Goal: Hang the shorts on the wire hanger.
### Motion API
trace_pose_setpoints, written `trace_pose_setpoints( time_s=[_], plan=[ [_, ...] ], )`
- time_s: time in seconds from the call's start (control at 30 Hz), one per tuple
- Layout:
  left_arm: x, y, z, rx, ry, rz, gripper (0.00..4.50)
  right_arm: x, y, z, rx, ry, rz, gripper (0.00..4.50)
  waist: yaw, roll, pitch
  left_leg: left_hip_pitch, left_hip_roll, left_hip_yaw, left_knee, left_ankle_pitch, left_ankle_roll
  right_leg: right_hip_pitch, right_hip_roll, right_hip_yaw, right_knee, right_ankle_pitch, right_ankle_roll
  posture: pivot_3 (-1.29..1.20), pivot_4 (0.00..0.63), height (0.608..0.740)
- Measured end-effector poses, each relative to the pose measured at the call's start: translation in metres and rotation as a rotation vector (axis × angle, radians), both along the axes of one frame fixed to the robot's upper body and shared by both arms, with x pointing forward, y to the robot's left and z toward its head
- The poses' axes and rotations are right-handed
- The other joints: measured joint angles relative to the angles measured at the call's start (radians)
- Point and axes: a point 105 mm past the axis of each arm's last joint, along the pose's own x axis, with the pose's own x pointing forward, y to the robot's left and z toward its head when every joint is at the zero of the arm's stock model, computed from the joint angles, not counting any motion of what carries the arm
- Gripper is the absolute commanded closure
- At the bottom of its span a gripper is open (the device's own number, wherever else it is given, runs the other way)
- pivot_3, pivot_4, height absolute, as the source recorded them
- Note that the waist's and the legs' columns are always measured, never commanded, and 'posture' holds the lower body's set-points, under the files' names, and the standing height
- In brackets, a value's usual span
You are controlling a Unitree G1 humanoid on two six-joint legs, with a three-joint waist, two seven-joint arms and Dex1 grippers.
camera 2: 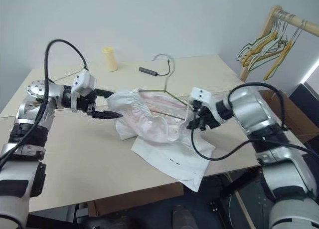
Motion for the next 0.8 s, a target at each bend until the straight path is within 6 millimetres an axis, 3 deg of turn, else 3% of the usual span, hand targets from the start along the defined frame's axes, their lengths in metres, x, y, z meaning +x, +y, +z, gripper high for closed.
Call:
trace_pose_setpoints(
  time_s=[0.2, 0.3, 0.5, 0.63, 0.8],
  plan=[
    [0.017, -0.002, 0.045, -0.253, -0.158, 0.166, 0.05, -0.017, -0.039, -0.009, 0.13, 0.107, -0.355, 4.5, -0.003, 0.0, 0.0, -0.001, 0.0, -0.001, 0.0, 0.0, 0.0, 0.0, 0.0, 0.0, 0.0, 0.0, 0.0, -0.22, 0.003, 0.74],
    [0.003, -0.015, 0.065, -0.379, -0.196, 0.138, 0.05, -0.027, -0.061, -0.011, 0.189, 0.15, -0.559, 4.5, -0.003, 0.0, 0.0, 0.0, 0.0, -0.004, 0.0, 0.0, 0.0, 0.0, -0.001, 0.001, 0.0, 0.0, 0.0, -0.25, 0.014, 0.74],
    [-0.024, -0.048, 0.084, -0.622, -0.106, 0.055, 0.05, -0.036, -0.104, -0.001, 0.247, 0.123, -0.869, 4.5, -0.014, 0.0, 0.0, 0.002, -0.001, -0.006, 0.001, 0.0, 0.0, 0.003, 0.0, 0.002, 0.0, 0.0, 0.001, -0.29, 0.027, 0.74],
    [-0.044, -0.064, 0.101, -0.72, -0.065, -0.031, 0.05, -0.038, -0.13, 0.008, 0.236, 0.063, -0.988, 4.5, -0.04, 0.003, -0.001, 0.003, -0.001, -0.006, 0.001, 0.0, 0.0, 0.003, 0.0, 0.004, 0.0, 0.0, 0.001, -0.31, 0.031, 0.74],
    [-0.048, -0.066, 0.104, -0.734, -0.053, -0.047, 0.05, -0.045, -0.153, 0.024, 0.215, 0.032, -1.059, 4.5, -0.079, 0.003, 0.0, 0.016, -0.001, -0.006, -0.002, -0.001, 0.001, 0.017, 0.0, 0.004, -0.005, 0.0, 0.001, -0.31, 0.032, 0.74]
  ],
)
